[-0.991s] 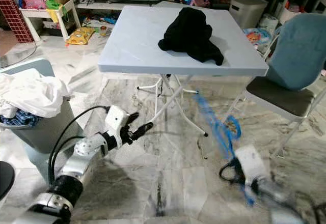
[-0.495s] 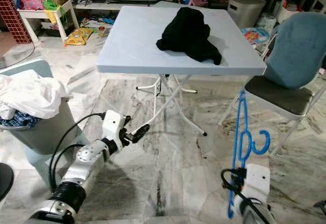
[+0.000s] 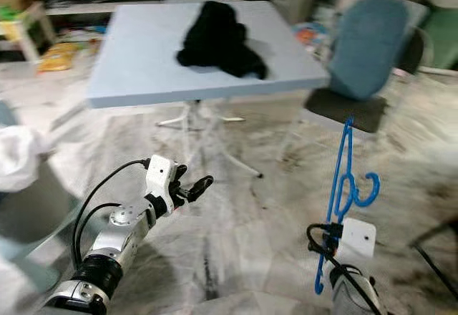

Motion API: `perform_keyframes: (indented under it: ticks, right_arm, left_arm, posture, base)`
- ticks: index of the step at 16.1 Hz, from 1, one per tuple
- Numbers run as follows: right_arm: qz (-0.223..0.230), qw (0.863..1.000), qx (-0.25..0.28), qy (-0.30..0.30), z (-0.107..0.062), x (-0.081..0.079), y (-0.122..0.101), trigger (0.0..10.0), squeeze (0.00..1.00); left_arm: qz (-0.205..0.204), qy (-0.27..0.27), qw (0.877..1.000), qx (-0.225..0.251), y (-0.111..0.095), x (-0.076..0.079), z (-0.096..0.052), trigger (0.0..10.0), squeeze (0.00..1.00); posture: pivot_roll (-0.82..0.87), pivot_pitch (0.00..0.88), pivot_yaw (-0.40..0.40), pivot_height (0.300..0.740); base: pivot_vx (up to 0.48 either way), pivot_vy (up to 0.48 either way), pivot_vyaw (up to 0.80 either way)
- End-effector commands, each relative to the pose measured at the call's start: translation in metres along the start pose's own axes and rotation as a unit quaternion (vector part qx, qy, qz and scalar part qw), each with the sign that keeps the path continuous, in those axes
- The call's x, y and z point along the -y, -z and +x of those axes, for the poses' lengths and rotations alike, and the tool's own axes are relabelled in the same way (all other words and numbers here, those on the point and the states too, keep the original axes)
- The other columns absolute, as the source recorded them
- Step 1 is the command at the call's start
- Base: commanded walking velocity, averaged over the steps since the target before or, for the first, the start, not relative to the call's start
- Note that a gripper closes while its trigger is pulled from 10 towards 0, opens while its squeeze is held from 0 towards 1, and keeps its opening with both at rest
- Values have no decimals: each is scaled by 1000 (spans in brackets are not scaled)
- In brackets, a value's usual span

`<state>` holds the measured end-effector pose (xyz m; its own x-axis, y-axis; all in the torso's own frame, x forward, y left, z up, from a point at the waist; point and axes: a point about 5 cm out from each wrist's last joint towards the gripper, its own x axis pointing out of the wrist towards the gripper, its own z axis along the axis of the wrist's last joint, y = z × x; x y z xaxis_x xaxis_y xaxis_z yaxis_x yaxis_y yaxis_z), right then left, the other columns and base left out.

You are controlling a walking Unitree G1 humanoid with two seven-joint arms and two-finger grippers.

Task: Hang hanger

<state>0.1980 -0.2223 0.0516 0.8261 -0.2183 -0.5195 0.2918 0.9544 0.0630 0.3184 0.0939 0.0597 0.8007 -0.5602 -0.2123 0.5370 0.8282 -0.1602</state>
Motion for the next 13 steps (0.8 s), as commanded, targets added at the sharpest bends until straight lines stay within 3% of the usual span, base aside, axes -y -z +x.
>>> perform_keyframes:
  ticks: [1,13]
  right_arm:
    - [-5,1000,8,-2,0,-4,-5,10000,0]
    - [-4,1000,15,-4,4,-6,-11,10000,0]
  left_arm:
    - [5,3,1000,7,-7,0,1,10000,0]
    - [3,6,1000,1,-10,1,6,10000,0]
  posture:
    - [-28,0,-33,740]
    - [-29,0,-30,740]
  base:
    - [0,0,-800]
    - [0,306,-797]
